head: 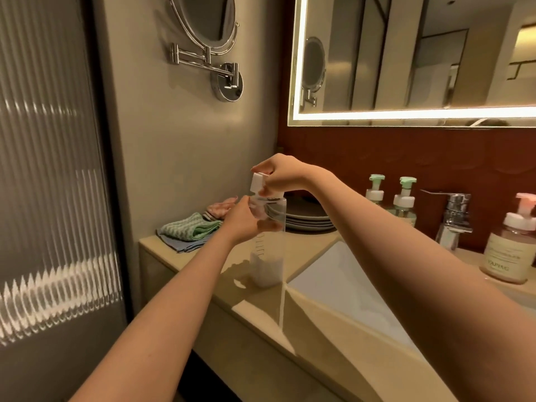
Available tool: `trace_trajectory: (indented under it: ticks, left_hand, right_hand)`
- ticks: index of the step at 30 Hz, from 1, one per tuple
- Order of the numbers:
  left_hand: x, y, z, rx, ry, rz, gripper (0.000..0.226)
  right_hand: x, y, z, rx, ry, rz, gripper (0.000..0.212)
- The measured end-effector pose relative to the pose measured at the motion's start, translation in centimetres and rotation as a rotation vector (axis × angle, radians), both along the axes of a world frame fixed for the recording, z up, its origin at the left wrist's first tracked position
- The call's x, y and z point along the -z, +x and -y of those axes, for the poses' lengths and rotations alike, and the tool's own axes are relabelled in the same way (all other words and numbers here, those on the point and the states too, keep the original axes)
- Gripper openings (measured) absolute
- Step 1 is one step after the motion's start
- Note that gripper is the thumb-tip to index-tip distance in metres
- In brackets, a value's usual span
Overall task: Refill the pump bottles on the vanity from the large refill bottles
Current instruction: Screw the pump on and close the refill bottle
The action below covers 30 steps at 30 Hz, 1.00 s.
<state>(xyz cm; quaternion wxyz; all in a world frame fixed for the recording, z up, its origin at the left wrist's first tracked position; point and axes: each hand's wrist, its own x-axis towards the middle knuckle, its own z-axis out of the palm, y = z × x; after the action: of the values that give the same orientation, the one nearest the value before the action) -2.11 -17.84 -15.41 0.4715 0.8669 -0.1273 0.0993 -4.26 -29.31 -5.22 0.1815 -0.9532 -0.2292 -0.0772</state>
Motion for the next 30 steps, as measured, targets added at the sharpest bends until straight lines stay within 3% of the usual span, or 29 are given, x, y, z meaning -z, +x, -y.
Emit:
trace_trajectory:
  ticks: [8, 12, 19, 24, 30]
  left_hand:
    - [-0.6, -0.6, 0.7, -0.044, 0.070, 0.006, 0.054]
    - [-0.2, -0.3, 0.9, -0.116, 0.047, -0.019, 0.057]
    - [-0.8, -1.1, 1.4, -0.072, 0.067, -0.001, 0.046]
    - [-0.7, -1.3, 1.6, -0.080, 0.066, 0.008, 0.048]
    - [-0.6, -0.5, 1.0, -0.046, 0.096, -0.013, 0.043]
  right_hand:
    - [-1.0, -0.2, 0.1, -0.041, -0.098, -0.020, 0.063]
    - [-1.1, -0.4, 0.5, -0.055, -0.080, -0.045, 0.061]
    - [-1.2, -0.4, -0.7, 0.090, -0.273, 0.019, 0.061]
    - [-1.2, -1.1, -0.6, 0.127, -0.299, -0.039, 0.061]
    - [-1.9, -1.3, -0.3, 0.005, -0.316, -0.083, 0.055]
